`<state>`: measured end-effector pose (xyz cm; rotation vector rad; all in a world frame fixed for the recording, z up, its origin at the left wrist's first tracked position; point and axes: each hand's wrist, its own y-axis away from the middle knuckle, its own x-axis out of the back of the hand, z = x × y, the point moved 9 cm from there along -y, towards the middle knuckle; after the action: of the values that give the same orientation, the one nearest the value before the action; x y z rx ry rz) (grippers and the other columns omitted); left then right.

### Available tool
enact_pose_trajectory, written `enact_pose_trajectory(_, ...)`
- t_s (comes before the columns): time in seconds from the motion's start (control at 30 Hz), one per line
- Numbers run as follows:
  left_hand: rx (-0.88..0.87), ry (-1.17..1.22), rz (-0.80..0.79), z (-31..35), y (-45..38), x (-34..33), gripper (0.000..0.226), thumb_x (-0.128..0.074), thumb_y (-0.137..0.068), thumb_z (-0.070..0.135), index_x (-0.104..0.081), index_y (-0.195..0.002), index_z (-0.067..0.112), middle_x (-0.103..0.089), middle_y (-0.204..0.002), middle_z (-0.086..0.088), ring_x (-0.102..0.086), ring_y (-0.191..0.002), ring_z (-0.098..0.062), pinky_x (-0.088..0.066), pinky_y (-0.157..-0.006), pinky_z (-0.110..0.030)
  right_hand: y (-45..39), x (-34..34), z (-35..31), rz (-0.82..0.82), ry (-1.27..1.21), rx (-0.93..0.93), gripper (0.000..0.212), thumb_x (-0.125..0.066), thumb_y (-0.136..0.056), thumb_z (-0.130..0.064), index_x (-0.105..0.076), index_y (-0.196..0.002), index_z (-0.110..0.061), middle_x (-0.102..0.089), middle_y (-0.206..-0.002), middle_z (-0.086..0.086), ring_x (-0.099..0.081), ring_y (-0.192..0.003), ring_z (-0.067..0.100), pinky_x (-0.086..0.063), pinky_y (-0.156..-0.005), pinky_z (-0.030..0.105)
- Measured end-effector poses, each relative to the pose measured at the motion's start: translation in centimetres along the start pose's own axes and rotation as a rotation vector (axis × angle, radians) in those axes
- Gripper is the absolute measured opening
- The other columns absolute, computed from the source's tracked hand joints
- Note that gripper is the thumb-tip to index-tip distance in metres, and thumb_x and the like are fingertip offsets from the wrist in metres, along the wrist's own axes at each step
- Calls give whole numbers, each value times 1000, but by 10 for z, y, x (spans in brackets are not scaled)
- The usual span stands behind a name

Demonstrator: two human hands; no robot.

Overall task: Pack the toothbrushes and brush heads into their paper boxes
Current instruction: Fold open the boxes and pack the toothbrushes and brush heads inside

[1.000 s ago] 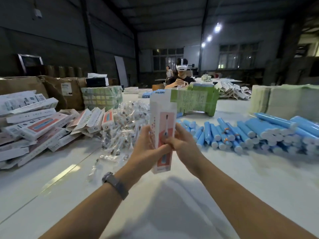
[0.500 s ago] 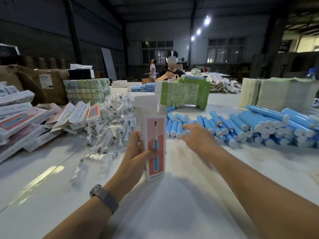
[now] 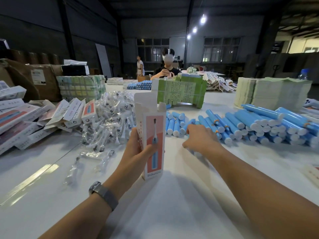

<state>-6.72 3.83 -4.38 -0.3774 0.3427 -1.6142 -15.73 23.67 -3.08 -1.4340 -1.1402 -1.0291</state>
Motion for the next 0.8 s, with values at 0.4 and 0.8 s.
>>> enact_pose_trajectory(0.4, -144, -43, 39, 16, 2, 4, 26, -49, -92, 41, -56, -107, 20, -66, -85, 19, -67, -85, -4, -58, -76, -26, 6, 16, -5, -89, -207, -14, 26, -63, -82, -36, -46, -82, -15, -53, -85, 3, -54, -77, 18, -40, -55, 30)
enact_pose_trajectory(0.8, -143, -102, 44, 14, 2, 4, 33, -54, -87, 59, -59, -104, 31, -69, -92, 6, -72, -93, -28, -61, -79, -47, 71, 151, -68, 252, -1552, 455, 37, -57, -84, -19, -47, -119, -16, -59, -73, -2, -54, -50, 8, -40, -42, 20)
